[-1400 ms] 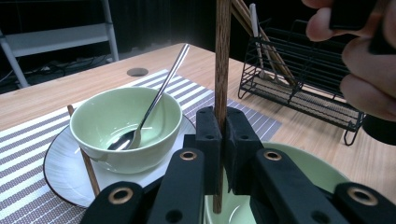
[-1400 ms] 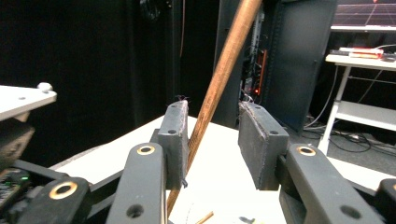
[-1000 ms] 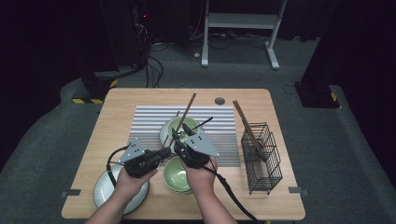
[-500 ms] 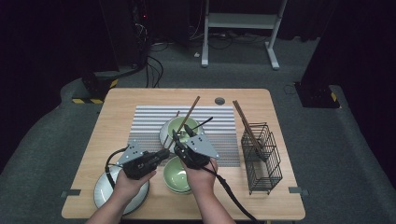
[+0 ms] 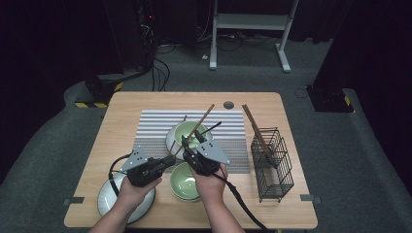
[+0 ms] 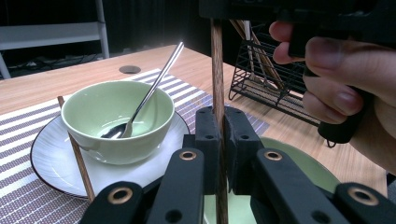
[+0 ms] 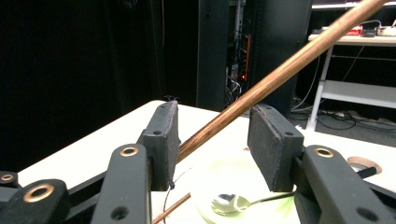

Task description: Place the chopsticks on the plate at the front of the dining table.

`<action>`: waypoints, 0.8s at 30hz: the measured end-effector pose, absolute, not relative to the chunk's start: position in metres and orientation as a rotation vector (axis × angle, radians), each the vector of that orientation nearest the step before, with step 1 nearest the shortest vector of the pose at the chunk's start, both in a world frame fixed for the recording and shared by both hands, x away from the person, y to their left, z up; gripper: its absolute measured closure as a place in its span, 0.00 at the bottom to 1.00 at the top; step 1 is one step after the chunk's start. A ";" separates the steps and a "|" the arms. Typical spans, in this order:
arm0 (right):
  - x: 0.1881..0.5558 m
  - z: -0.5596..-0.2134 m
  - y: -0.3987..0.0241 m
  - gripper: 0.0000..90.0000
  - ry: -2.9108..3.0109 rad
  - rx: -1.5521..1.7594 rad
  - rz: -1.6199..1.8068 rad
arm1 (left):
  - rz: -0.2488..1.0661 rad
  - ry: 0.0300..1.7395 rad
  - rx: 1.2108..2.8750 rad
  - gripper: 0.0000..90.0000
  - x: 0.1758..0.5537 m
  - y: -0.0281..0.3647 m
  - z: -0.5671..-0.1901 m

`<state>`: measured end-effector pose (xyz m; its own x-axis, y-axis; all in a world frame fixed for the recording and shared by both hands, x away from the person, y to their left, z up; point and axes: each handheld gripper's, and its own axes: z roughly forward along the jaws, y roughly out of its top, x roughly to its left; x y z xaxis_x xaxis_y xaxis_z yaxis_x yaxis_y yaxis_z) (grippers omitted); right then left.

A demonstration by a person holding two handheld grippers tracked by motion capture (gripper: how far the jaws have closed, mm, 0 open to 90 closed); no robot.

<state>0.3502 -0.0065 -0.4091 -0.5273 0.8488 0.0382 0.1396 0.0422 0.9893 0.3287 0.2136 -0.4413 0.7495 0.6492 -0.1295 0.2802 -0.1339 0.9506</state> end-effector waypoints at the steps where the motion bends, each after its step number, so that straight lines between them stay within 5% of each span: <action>1: 0.350 -0.410 -0.007 0.59 1.734 1.007 1.536 | 0.375 0.738 1.724 0.94 0.328 0.214 -0.442; 24: 0.349 -0.417 -0.015 0.54 1.726 1.024 1.521 | 0.356 0.739 1.727 0.94 0.329 0.210 -0.445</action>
